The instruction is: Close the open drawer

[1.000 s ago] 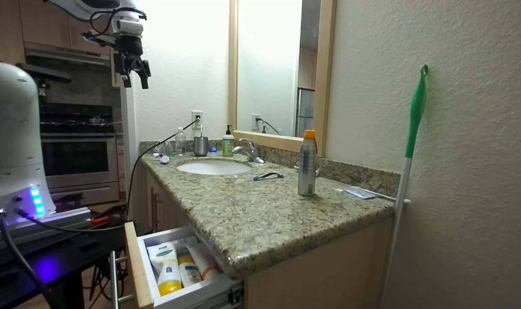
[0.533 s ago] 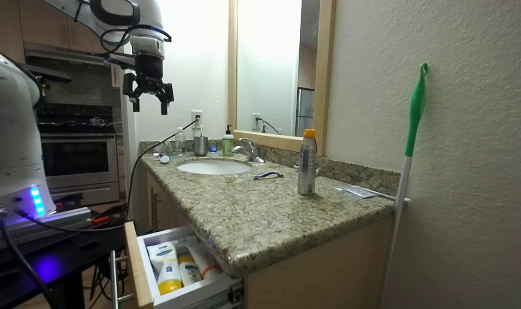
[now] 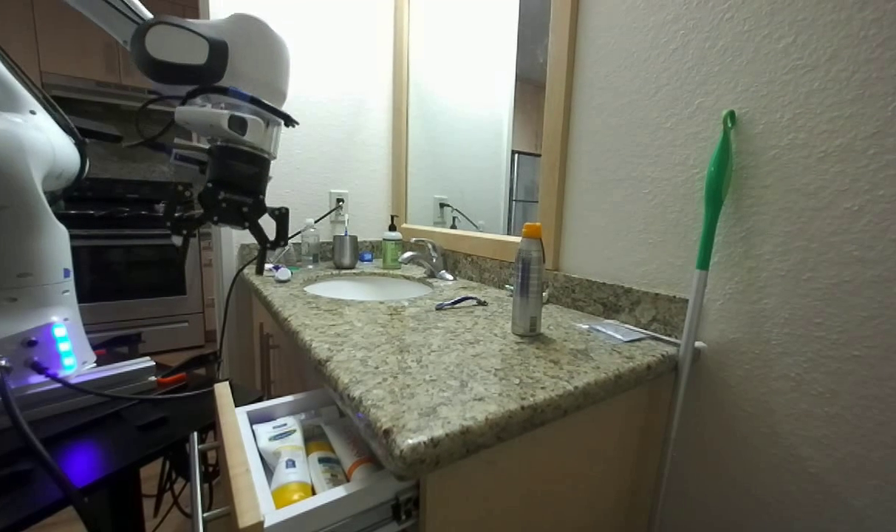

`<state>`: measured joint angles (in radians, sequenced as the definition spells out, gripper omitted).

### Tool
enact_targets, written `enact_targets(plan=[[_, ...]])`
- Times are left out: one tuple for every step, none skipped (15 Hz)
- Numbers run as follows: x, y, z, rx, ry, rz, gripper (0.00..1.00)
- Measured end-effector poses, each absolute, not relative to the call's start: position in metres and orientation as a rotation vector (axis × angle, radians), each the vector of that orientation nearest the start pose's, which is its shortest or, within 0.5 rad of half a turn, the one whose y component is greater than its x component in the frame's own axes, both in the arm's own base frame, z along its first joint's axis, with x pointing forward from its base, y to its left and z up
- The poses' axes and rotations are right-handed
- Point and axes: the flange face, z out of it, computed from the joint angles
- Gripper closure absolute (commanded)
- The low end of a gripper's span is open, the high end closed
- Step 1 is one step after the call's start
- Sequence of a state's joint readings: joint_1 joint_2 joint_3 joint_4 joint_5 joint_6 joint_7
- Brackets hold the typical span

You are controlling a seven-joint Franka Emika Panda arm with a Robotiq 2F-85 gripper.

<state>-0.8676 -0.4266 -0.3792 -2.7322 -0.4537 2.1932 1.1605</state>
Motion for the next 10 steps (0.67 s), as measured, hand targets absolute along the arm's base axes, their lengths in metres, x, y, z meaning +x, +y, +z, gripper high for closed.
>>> enact_targets(plan=[[0.108, -0.351, 0.313, -1.622, 2.929, 0.21, 0.0], [0.108, -0.355, 0.293, -1.552, 2.988, 0.23, 0.0], [0.11, -0.356, 0.274, -1.476, 3.044, 0.251, 0.0], [0.112, -0.357, 0.255, -1.392, 3.096, 0.272, 0.0], [0.114, -0.359, 0.239, -1.306, 3.145, 0.288, 0.0], [0.115, -0.362, 0.225, -1.217, 3.192, 0.306, 0.0], [0.117, -0.365, 0.214, -1.165, 3.225, 0.327, 0.0], [0.118, -0.369, 0.209, -1.137, 3.244, 0.341, 0.0], [0.119, -0.372, 0.206, -1.125, 3.253, 0.346, 0.0], [0.119, -0.374, 0.206, -1.121, 3.257, 0.343, 0.0]])
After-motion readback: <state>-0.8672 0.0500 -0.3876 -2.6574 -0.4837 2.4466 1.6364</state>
